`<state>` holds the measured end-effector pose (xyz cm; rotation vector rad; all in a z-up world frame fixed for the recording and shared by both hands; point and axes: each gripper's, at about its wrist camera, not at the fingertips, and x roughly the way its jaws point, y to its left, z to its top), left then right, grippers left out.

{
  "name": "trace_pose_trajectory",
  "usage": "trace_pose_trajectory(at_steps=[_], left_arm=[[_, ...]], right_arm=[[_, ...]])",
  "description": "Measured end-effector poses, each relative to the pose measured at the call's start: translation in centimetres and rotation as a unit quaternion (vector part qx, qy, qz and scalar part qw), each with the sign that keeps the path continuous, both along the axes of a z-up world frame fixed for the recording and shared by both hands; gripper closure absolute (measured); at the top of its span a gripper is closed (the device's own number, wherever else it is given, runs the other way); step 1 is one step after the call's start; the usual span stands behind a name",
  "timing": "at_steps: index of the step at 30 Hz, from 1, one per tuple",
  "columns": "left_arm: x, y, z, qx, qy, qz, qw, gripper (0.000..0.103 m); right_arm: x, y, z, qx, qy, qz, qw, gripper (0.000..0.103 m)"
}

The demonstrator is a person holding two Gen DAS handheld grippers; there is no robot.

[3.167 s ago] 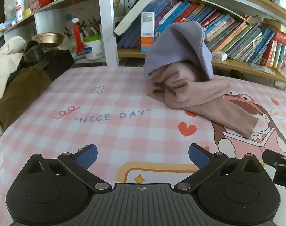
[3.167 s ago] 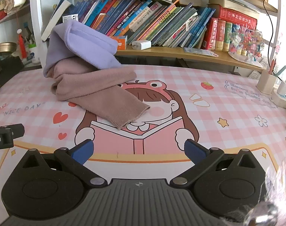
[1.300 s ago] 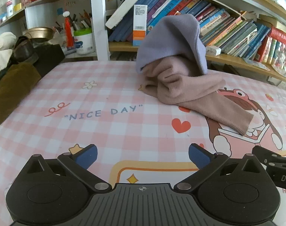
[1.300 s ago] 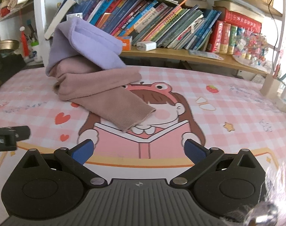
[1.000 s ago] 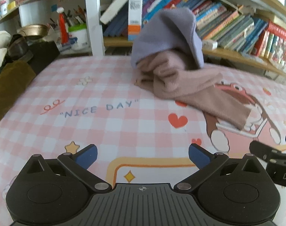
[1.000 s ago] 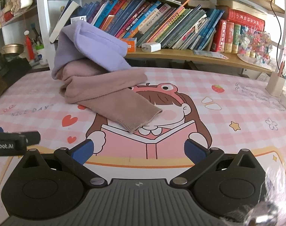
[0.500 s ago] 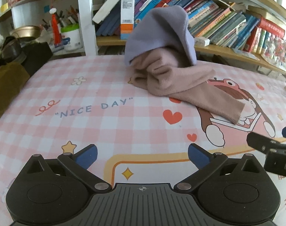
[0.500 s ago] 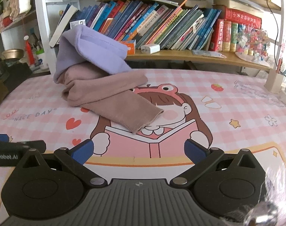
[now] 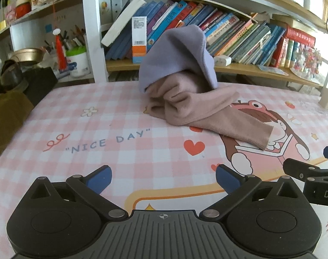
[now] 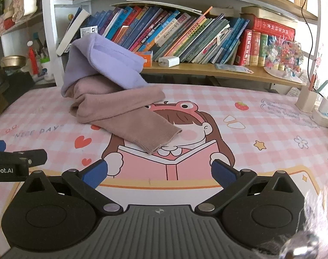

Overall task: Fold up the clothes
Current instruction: 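Move both grippers toward the crumpled lavender-and-mauve sweater, then grasp the mauve sweater fabric with the left gripper while the right gripper grasps the lavender fabric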

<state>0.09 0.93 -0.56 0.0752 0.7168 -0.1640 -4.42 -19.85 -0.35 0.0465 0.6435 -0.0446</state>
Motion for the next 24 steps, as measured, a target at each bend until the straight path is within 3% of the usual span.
trace_pose_trajectory(at_steps=[11,24], left_arm=[[1.1,-2.5,1.3,0.002,-0.028,0.04,0.9988,0.0],[8.7,-9.9,-0.6,0.052,-0.047,0.029,0.9971,0.0]], right_arm=[[3.0,-3.8,0.6,0.022,-0.008,0.021,1.0,0.0],[4.4,-10.9,-0.9,0.052,0.015,0.019,0.998,0.0]])
